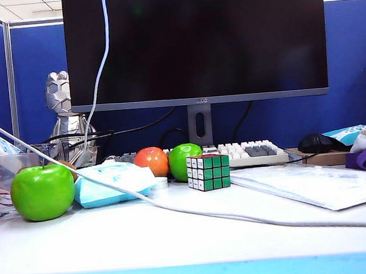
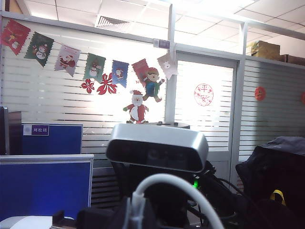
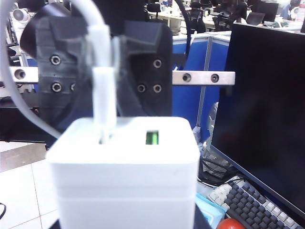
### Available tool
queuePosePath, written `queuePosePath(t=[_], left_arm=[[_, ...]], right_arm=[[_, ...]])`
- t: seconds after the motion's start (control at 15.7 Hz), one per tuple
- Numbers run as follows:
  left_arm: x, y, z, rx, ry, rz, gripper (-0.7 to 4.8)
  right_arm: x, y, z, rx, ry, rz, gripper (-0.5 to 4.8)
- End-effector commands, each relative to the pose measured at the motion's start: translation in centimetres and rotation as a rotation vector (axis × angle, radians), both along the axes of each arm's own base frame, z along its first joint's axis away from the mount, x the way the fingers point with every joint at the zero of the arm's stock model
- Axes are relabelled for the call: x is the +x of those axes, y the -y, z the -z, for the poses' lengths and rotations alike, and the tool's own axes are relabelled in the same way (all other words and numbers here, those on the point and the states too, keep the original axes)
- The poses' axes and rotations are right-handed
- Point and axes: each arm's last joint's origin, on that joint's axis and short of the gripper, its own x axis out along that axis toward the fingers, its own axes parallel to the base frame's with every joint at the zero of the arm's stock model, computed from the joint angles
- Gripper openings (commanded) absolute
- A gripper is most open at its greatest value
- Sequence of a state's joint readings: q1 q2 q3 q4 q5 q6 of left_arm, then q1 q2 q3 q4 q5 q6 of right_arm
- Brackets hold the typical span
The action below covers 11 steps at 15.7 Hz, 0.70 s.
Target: Pick up the Type-C charging cable and the charging base, insert one end of the Type-C charger into the corresponding slot on the base, and finally place the plugged-in charger back on the table.
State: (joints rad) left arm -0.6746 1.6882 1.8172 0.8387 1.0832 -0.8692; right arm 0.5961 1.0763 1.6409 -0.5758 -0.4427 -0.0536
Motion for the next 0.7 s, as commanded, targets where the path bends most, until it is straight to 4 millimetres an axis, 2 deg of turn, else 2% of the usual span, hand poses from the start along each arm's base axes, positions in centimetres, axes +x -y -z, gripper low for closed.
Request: queuePosePath(t=[0.06,0.7], left_arm=[[-0.29,-0.29,-0.28,-0.003,0.021,0.007,-0.06],[0.03,-0.26,-0.09,0.023,-0.002,0.005,-0.05]], right_arm=[[-0.40,0.24,-0.61,0.028,0.039,-0.008,-0.05],[-0.66,0.34,-1.10,0.057,0.079,-0.032,-0.05]])
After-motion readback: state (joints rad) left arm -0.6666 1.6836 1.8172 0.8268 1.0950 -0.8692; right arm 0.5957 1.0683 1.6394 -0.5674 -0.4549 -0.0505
